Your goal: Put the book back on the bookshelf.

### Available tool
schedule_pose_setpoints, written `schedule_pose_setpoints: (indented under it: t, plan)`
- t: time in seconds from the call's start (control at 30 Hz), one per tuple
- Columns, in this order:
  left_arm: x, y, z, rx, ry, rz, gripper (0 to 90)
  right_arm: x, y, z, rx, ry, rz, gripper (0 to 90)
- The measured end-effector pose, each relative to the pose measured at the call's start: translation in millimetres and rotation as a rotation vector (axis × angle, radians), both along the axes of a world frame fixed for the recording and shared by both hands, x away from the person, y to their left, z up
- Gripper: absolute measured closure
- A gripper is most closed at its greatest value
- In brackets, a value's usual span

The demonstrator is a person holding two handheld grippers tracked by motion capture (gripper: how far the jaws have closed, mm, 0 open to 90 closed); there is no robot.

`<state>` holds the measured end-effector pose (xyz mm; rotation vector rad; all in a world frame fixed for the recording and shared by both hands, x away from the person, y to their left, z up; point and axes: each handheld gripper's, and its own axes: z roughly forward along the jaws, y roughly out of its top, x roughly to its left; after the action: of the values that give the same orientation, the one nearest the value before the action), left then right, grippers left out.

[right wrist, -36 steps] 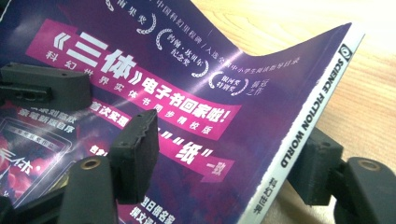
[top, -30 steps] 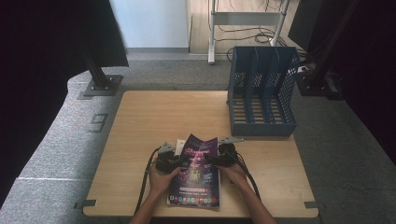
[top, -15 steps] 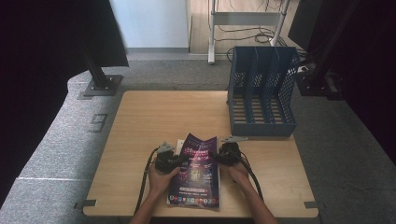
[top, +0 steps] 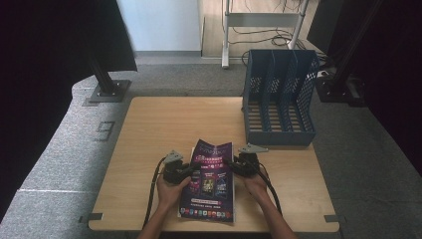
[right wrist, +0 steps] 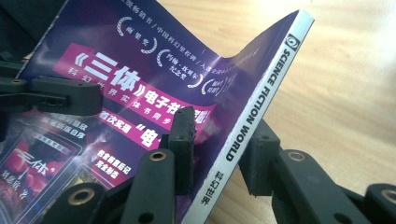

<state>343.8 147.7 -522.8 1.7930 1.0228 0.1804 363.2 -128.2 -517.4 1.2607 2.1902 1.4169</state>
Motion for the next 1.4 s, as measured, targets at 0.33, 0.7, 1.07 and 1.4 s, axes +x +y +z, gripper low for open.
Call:
schedule_pose_setpoints:
  t: [0.33, 0.7, 1.07, 1.4]
  plan:
    - [-6.7, 0.5, 14.6, -0.029, -0.053, -0.011, 83.7, -12.8, -5.2, 20.1, 0.027, -0.090, 0.022, 69.6]
    - [-7.7, 1.0, 16.6, -0.040, -0.060, -0.013, 84.1, -16.7, -9.2, 24.4, 0.038, -0.117, 0.031, 70.0]
    - [-9.3, 2.0, 19.6, -0.060, -0.072, -0.017, 84.5, -20.3, -10.8, 29.5, 0.053, -0.134, 0.036, 70.5]
    - [-14.2, 1.8, 27.6, -0.068, -0.101, -0.024, 84.9, -25.9, -13.4, 36.8, 0.070, -0.177, 0.042, 71.5]
